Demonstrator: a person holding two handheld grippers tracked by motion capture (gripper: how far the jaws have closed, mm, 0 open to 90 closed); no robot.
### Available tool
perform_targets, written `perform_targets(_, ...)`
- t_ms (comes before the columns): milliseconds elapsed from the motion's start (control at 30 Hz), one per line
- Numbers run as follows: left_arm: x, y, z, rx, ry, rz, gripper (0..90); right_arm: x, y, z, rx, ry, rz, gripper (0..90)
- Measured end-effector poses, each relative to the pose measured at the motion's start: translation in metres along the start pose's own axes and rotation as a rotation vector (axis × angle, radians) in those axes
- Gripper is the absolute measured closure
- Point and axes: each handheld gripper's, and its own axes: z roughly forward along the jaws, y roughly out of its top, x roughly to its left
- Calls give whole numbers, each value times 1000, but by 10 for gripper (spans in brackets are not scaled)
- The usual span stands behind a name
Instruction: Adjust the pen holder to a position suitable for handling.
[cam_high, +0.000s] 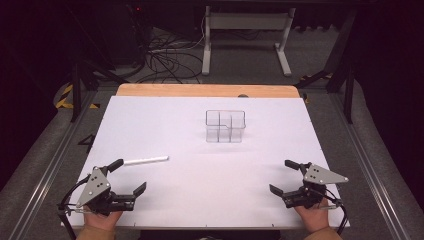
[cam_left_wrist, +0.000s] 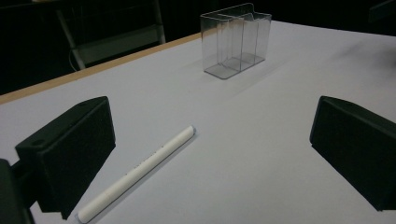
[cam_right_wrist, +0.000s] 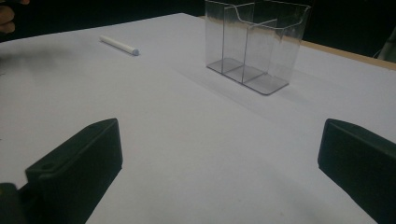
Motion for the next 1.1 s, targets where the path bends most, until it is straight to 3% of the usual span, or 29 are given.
perform_targets(333, 0, 1, 1, 8, -3, 7, 15, 0, 0, -1, -5, 6, 3, 13)
perform_targets(567, 1, 1, 0, 5, 2, 1, 24, -3, 7, -5, -49, 6, 39, 40)
perform_targets(767, 0, 1, 0, 5, 3, -3, 26, 0, 21, 0, -10, -8, 14, 59)
perform_targets(1100, 2, 1, -1, 4, 5, -6, 29, -3, 46, 10, 7, 1, -1, 75)
